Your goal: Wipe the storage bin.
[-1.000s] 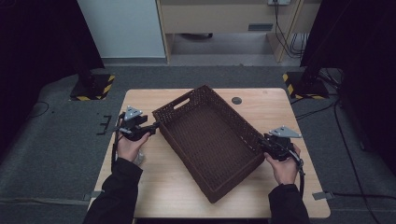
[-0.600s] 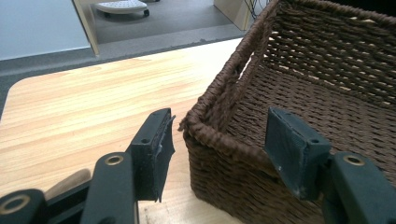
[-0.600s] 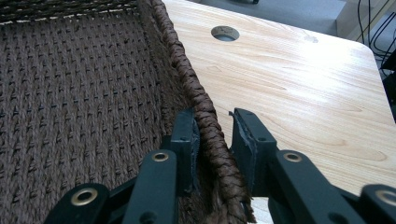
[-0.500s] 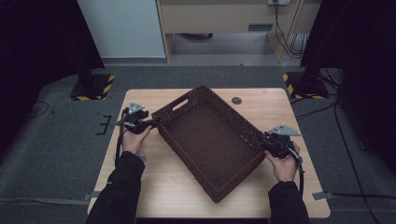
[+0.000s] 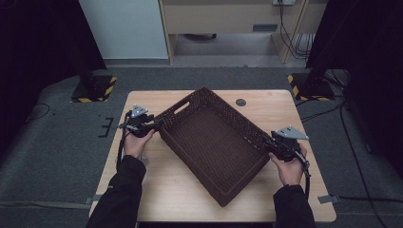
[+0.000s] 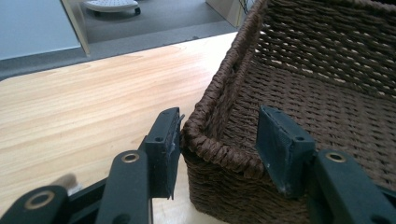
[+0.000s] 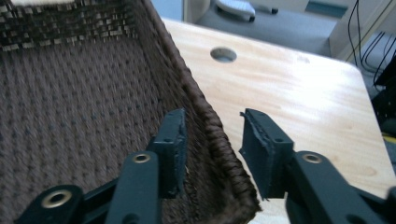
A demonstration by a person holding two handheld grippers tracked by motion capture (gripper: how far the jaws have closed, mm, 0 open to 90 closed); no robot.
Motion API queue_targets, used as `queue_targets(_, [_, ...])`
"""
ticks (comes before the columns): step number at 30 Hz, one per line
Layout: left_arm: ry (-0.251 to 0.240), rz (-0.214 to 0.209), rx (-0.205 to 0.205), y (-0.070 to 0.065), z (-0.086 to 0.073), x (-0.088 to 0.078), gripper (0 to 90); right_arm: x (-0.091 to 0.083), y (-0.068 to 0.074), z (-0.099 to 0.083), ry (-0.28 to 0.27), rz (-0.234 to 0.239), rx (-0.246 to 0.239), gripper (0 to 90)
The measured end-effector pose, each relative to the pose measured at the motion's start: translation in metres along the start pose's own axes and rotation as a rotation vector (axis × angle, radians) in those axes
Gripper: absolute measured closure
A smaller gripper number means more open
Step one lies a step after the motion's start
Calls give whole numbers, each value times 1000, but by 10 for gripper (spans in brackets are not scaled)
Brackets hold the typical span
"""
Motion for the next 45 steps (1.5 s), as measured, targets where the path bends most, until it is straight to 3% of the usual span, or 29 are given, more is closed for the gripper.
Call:
queue_targets(4, [-13, 17, -23, -5, -7, -11, 495, -8, 3, 9, -37, 8, -3, 572])
queue_targets(9, [-5, 50, -1, -12, -12, -23, 495, -13, 3, 9, -40, 7, 2, 562])
queue_targets(12, [6, 34, -10, -9, -11, -24, 514, -16, 0, 6, -38, 3, 24, 557])
queue_targets(17, [15, 26, -21, 0, -11, -7, 518, -17, -2, 3, -29, 0, 36, 550])
queue_targets(20, [19, 9, -40, -2, -11, -3, 584, -16, -2, 0, -19, 2, 38, 539])
queue_targets(23, [37, 25, 0, -6, -13, -9, 617, -16, -2, -1, -16, 6, 40, 526])
queue_targets(25, [36, 14, 4, -8, -16, -13, 617, -17, -1, 0, -23, 12, 41, 516])
queue_targets(29, [13, -1, -20, -14, -23, -25, 615, -18, 1, 3, -31, 13, 47, 505])
queue_targets(33, [26, -1, -16, -19, -28, -33, 610, -15, 5, 2, -26, 23, 57, 491])
queue_targets(37, [17, 0, -23, -18, -28, -34, 577, -8, 5, -7, 10, 16, 45, 492])
queue_targets(40, [15, 18, -5, -14, -25, -35, 558, -8, 4, -9, 14, 15, 46, 515])
queue_targets(45, [6, -11, 0, -14, -21, -34, 550, -4, 0, -8, 0, -1, 47, 575])
Point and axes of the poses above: each handheld gripper's, and its own axes: x roughly forward along the jaws, z roughly out of its top, y roughly to its left, the point moved 9 cm from there along x, roughly forward along the jaws, and after that the axes turned 2 degrees about -x, right-handed, at the moved point
